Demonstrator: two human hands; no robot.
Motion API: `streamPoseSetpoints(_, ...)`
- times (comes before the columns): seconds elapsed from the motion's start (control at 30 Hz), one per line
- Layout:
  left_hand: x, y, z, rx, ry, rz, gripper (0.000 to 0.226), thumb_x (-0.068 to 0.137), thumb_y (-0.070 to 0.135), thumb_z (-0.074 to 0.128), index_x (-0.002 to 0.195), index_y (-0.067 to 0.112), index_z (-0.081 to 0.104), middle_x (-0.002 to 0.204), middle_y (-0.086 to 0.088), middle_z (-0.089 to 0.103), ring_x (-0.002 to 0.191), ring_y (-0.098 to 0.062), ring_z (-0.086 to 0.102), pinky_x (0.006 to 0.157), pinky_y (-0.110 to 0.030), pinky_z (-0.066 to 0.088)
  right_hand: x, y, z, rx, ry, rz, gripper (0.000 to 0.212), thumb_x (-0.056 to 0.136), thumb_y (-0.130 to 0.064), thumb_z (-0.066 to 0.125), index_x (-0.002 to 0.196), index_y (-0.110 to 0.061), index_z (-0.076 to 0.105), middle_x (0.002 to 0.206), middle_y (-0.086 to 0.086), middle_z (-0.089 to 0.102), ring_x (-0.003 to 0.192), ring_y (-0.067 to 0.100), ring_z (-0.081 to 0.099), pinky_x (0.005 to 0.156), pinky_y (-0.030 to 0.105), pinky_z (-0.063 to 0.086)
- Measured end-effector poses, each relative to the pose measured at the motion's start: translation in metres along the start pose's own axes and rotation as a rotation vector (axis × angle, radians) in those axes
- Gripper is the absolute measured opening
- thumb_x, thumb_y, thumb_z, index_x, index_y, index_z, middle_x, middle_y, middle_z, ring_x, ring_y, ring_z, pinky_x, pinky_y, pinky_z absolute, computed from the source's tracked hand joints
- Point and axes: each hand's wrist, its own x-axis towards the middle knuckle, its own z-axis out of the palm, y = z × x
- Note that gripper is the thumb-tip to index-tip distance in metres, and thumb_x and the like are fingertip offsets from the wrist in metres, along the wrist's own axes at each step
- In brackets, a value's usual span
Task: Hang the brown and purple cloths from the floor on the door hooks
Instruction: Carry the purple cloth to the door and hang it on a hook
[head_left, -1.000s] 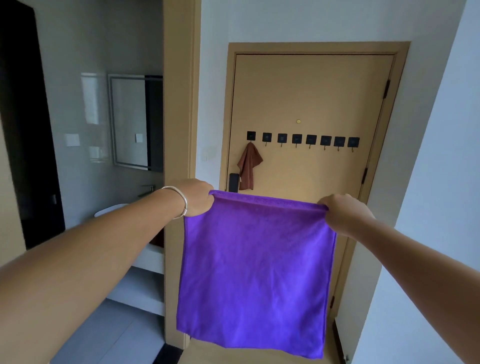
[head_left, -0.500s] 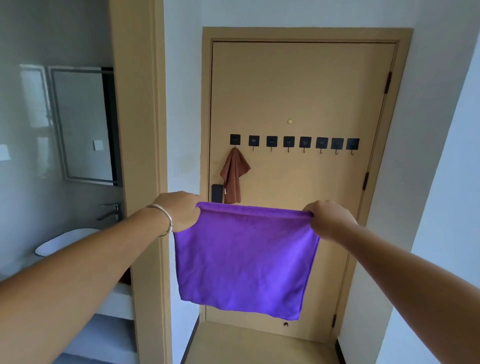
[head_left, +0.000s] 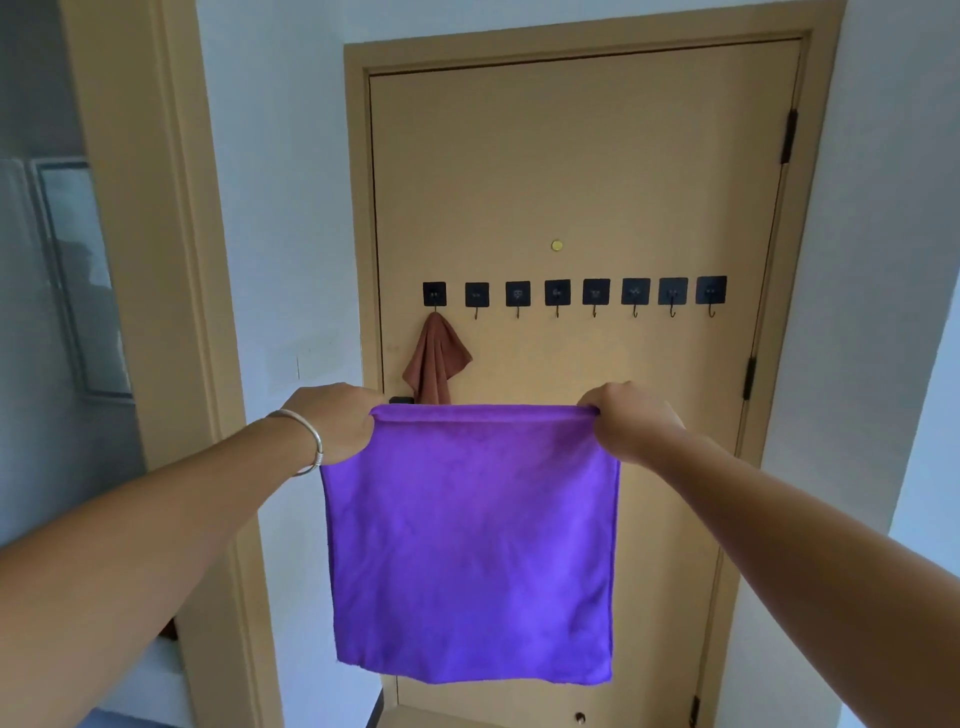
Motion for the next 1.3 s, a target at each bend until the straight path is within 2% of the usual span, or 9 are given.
streamPoseSetpoints(0.23, 0.053, 0.025, 0.013, -0.022, 0.034, 0.015, 0.037, 0.094, 0.016, 0.035, 0.115, 0.035, 0.058, 0.107, 0.001, 0.064, 0.092, -0.023, 0.057, 0.067, -0.028, 0.036, 0.046, 0.043, 0.015, 0.016, 0.012, -0.021, 0.053, 0.078, -0.001, 0.034, 0.107, -0.028, 0.068, 0.096, -0.002, 0.061, 0.085, 0.021, 0.055, 0.062, 0.028, 0.041)
streamPoseSetpoints(0.37, 0.079, 0.03, 0.025, -0.037, 0.043, 0.014, 0.029, 0.093, 0.012, 0.036, 0.083, 0.039, 0.043, 0.085, 0.005, 0.053, 0.078, -0.021, 0.05, 0.058, -0.027, 0.029, 0.069, 0.057, 0.028, 0.034, 0.003, -0.023, 0.054, 0.076, 0.001, 0.032, 0.104, -0.027, 0.069, 0.094, -0.001, 0.064, 0.084, 0.022, 0.057, 0.058, 0.027, 0.041)
streamPoseSetpoints(0.47, 0.099, 0.028, 0.038, -0.028, 0.041, 0.003, 0.032, 0.089, 0.007, 0.036, 0.075, 0.035, 0.038, 0.081, 0.003, 0.052, 0.076, -0.022, 0.051, 0.053, -0.026, 0.027, 0.089, 0.06, 0.039, 0.039, -0.004, -0.027, 0.054, 0.075, 0.0, 0.032, 0.103, -0.028, 0.069, 0.096, 0.0, 0.065, 0.085, 0.022, 0.057, 0.058, 0.027, 0.04)
streamPoseSetpoints(0.57, 0.124, 0.02, 0.055, -0.009, 0.057, 0.018, 0.027, 0.087, 0.003, 0.036, 0.087, 0.025, 0.052, 0.09, -0.001, 0.063, 0.081, -0.024, 0.057, 0.058, -0.027, 0.032, 0.112, 0.061, 0.054, 0.036, -0.01, -0.033, 0.054, 0.075, 0.0, 0.032, 0.103, -0.028, 0.069, 0.097, 0.0, 0.064, 0.086, 0.023, 0.057, 0.062, 0.028, 0.043)
streamPoseSetpoints(0.7, 0.165, 0.004, 0.079, -0.041, 0.074, 0.037, 0.04, 0.088, 0.003, 0.036, 0.111, 0.025, 0.06, 0.099, -0.002, 0.066, 0.086, -0.024, 0.06, 0.069, -0.03, 0.046, 0.15, 0.06, 0.075, 0.014, -0.023, -0.023, 0.054, 0.075, 0.0, 0.032, 0.103, -0.027, 0.069, 0.096, 0.001, 0.064, 0.085, 0.023, 0.057, 0.063, 0.03, 0.047)
streamPoseSetpoints(0.97, 0.285, -0.043, 0.128, -0.135, 0.111, 0.117, 0.034, 0.089, 0.001, 0.038, 0.103, 0.025, 0.058, 0.092, 0.0, 0.064, 0.08, -0.019, 0.058, 0.062, -0.026, 0.041, 0.259, 0.049, 0.11, -0.025, -0.031, -0.021, 0.056, 0.075, 0.003, 0.031, 0.104, -0.026, 0.07, 0.095, -0.001, 0.066, 0.085, 0.021, 0.058, 0.064, 0.031, 0.05)
streamPoseSetpoints(1.13, 0.358, -0.08, 0.158, -0.248, 0.152, 0.116, 0.045, 0.085, -0.003, 0.038, 0.112, 0.032, 0.046, 0.083, 0.0, 0.06, 0.071, -0.018, 0.057, 0.064, -0.034, 0.051, 0.332, 0.038, 0.131, 0.038, 0.027, -0.04, 0.062, 0.069, 0.005, 0.031, 0.101, -0.029, 0.071, 0.097, -0.001, 0.068, 0.088, 0.022, 0.057, 0.071, 0.033, 0.051)
streamPoseSetpoints(1.23, 0.394, -0.098, 0.179, -0.325, 0.124, 0.16, 0.056, 0.082, -0.009, 0.036, 0.118, 0.034, 0.042, 0.092, 0.003, 0.062, 0.075, -0.019, 0.058, 0.068, -0.038, 0.054, 0.365, 0.034, 0.149, 0.143, 0.069, -0.031, 0.064, 0.067, 0.007, 0.029, 0.097, -0.03, 0.071, 0.097, -0.002, 0.068, 0.089, 0.021, 0.058, 0.071, 0.032, 0.051)
streamPoseSetpoints(1.3, 0.413, -0.109, 0.189, -0.394, 0.094, 0.206, 0.064, 0.079, -0.013, 0.036, 0.119, 0.036, 0.041, 0.102, 0.012, 0.061, 0.079, -0.014, 0.059, 0.065, -0.032, 0.052, 0.384, 0.033, 0.159, 0.243, 0.091, -0.012, 0.063, 0.068, 0.009, 0.027, 0.096, -0.028, 0.071, 0.099, -0.003, 0.068, 0.092, 0.02, 0.058, 0.072, 0.029, 0.048)
